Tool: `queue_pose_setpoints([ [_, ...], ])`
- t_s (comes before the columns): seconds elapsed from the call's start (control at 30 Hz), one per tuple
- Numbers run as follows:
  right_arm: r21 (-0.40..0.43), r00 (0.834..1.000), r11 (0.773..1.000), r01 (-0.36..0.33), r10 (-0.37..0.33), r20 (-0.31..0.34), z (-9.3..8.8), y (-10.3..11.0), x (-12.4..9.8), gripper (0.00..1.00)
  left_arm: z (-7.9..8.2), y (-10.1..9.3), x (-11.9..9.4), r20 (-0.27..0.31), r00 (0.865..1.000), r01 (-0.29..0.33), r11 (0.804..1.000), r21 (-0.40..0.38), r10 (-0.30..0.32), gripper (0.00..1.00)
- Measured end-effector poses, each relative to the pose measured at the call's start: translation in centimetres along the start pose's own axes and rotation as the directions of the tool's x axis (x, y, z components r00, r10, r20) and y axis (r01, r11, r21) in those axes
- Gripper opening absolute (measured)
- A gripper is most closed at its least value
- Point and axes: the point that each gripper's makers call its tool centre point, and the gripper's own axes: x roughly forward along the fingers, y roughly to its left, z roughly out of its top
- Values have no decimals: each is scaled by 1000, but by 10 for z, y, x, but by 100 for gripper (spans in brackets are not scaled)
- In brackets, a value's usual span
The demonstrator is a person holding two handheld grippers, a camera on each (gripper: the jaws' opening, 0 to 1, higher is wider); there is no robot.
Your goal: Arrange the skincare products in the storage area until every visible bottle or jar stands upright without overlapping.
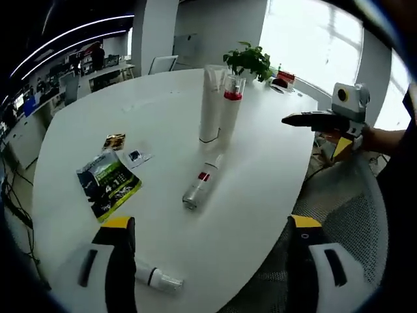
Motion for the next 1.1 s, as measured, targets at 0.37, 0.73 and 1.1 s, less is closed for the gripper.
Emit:
queue_pose_setpoints([
  [0.37, 7, 1000, 1000, 16, -16, 8, 1, -4, -1, 95, 6, 5, 34, -130, 991, 51, 993, 104, -37, 79],
  [0.73, 21, 999, 999, 35, -35, 12, 1, -8, -1, 94, 4, 8, 67, -264, 964, 100, 971, 218, -40, 69],
  [1.1, 33, 999, 999, 42, -42, 6, -1, -9, -1, 94, 5, 15, 92, -355, 934, 149, 944, 295, -36, 58],
])
